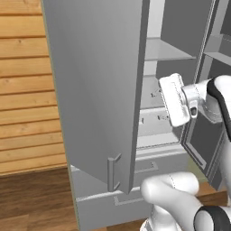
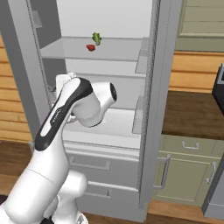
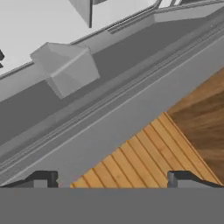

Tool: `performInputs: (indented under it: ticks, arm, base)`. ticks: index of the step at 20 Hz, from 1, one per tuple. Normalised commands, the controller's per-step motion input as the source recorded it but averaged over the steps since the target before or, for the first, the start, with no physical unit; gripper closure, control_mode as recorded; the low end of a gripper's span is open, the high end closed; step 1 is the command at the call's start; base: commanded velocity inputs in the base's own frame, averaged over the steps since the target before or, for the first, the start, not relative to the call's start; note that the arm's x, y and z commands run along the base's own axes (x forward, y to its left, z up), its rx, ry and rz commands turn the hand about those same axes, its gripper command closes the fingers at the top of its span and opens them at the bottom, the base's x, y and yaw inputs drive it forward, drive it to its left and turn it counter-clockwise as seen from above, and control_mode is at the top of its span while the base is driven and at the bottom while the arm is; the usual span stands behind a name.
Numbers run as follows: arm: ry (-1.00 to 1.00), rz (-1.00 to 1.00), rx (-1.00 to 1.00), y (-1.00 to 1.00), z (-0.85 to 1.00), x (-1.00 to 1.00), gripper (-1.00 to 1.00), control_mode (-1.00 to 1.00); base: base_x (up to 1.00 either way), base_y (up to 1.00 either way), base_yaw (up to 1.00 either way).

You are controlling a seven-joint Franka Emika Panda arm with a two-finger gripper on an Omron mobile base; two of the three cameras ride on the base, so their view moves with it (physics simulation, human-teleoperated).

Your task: Take the strawberry from the fridge and place it on top of the pancake, located on the dining counter.

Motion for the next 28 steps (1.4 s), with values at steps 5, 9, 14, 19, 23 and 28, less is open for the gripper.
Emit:
performInputs:
  ticks: [5, 9, 14, 19, 23, 28]
  arm:
    - [-0.04, 0.0, 0.0, 0.1, -0.18, 0.73, -1.0, -1.0]
    - [-0.14, 0.0, 0.0, 0.31, -0.23, 0.54, -1.0, -1.0]
    - [-0.17, 0.02, 0.0, 0.51, -0.14, 0.11, -1.0, -1.0]
    - [-0.1, 0.0, -0.01, 0.51, -0.01, -0.04, -1.0, -1.0]
    - [-0.01, 0.0, -0.02, 0.51, 0.0, -0.21, -1.0, -1.0]
    - [0.0, 0.0, -0.03, 0.64, 0.0, -0.42, -1.0, -1.0]
  base:
    - [0.0, 0.0, 0.0]
    - [0.0, 0.0, 0.0]
    - [0.0, 0.0, 0.0]
    - [0.0, 0.0, 0.0]
    - [0.0, 0.0, 0.0]
    - [0.0, 0.0, 0.0]
